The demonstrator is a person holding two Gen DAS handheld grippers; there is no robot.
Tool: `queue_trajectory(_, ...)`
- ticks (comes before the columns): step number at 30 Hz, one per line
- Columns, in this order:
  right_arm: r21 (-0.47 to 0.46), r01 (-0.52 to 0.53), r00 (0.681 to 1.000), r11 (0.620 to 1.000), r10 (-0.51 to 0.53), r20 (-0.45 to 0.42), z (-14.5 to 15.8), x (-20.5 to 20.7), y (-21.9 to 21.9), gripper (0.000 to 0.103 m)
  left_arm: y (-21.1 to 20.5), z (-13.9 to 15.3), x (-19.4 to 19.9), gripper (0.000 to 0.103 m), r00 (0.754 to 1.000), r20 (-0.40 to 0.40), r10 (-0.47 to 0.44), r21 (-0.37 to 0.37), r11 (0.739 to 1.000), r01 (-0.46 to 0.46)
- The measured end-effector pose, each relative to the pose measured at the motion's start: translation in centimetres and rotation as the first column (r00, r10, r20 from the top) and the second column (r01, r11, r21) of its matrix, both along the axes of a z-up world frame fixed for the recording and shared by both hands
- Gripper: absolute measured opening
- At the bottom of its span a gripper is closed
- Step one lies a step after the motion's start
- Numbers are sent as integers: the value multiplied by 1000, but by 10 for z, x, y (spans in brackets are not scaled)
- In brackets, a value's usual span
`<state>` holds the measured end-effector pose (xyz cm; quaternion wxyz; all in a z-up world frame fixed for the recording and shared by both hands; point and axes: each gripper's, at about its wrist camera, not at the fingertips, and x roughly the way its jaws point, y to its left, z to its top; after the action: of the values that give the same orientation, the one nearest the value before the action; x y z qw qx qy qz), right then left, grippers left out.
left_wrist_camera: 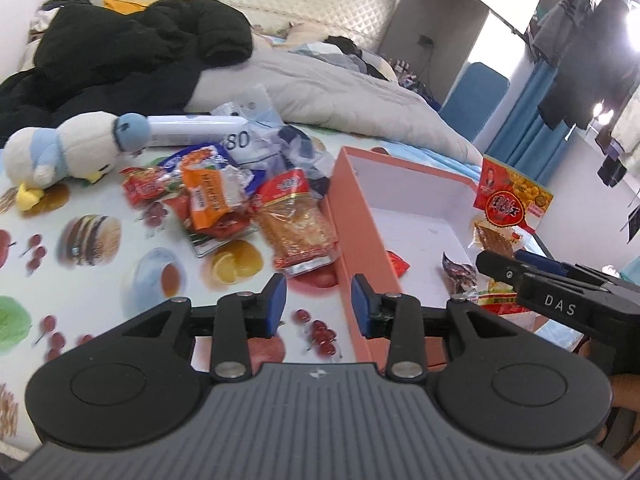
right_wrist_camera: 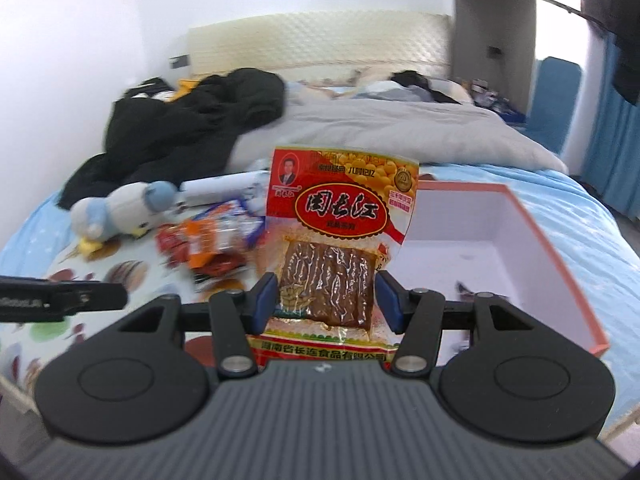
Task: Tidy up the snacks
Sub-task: 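Carry the red spicy-strip pack over the box with the right tool while the left tool opens, then open the right tool to drop the red spicy-strip pack into the box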
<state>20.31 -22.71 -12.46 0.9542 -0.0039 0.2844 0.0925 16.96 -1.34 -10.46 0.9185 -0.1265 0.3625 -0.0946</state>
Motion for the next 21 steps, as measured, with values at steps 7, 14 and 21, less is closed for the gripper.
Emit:
queue_trajectory(7,-26,77,994,997,-79,-71,-18,29,-39,57,-32,-10,30,47,998,-51,-37,14,999,37)
queue_trajectory(14,-3,118,978,993,-116,-170,-53,55,-61,59,-45,-24,46,47,994,-107,-33,25,999,36)
queue_trajectory(21,13,122,967,992,-116,-226,-70,72,-65,67,-44,-23,47,47,993,-114,-21,34,999,25)
